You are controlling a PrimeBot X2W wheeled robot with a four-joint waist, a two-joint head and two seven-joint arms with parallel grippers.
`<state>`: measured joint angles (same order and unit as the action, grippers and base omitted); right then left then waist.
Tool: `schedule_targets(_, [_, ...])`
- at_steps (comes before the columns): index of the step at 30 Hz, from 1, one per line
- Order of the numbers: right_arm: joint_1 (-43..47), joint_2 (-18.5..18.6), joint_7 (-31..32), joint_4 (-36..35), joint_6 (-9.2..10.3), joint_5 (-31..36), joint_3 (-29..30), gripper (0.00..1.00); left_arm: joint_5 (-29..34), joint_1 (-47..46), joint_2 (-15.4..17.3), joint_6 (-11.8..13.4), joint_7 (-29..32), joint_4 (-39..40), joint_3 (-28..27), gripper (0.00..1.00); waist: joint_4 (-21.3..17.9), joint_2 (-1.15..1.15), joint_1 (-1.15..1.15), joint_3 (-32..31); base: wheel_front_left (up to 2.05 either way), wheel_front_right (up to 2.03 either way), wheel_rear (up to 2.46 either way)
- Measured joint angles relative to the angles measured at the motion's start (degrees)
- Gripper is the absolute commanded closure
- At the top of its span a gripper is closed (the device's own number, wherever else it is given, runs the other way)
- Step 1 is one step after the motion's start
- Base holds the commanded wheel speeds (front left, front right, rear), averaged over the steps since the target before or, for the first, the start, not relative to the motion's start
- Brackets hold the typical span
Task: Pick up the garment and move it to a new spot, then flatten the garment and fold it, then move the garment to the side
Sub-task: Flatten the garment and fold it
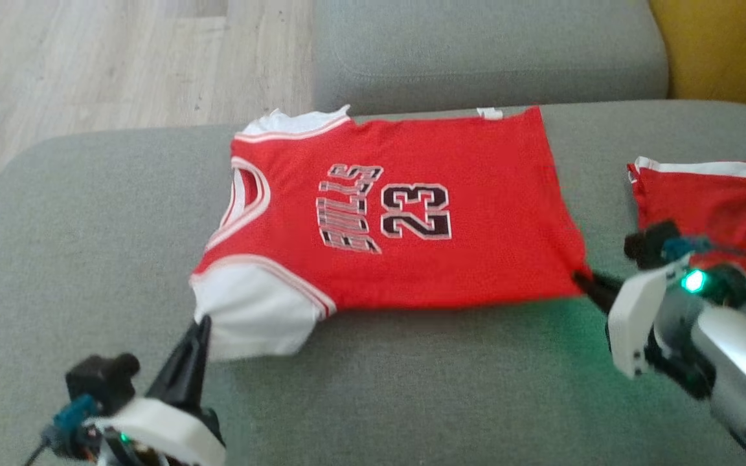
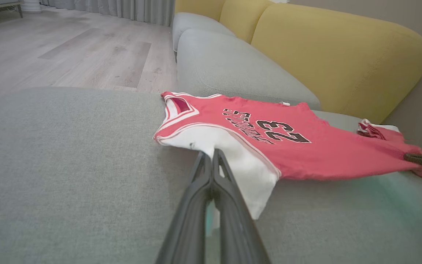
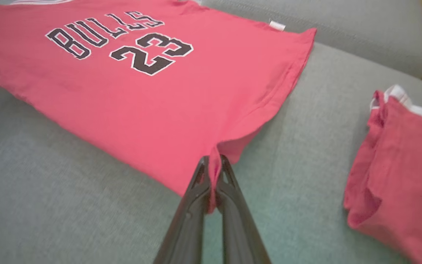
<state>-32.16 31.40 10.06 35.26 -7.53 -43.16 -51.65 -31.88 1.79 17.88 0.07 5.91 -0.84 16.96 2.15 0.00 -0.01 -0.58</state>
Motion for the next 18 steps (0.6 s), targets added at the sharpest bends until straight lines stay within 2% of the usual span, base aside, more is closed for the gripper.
schedule_targets(7, [5.3,4.3,3.6,-6.9,0.00,-2.3,0.1,1.00,0.0,6.0,0.9,2.1,3.1,7.3,1.4,1.00,0.6,0.00,0.00,-0.7,0.00,0.00,0.00])
schedule_targets(13, [5.5,4.9,4.7,-9.8,0.00,-1.1,4.5,1.00,-0.3,4.9,1.6,2.5,3.7,8.5,1.1,1.00,0.4,0.00,0.01,1.2,0.00,0.00,0.00])
schedule_targets(18, [5.4,4.4,6.1,-10.4,0.00,1.0,8.5,1.00,-0.3,-0.4,2.1,2.4,3.9,7.0,0.3,1.00,0.3,0.00,0.02,3.5,0.00,0.00,0.00])
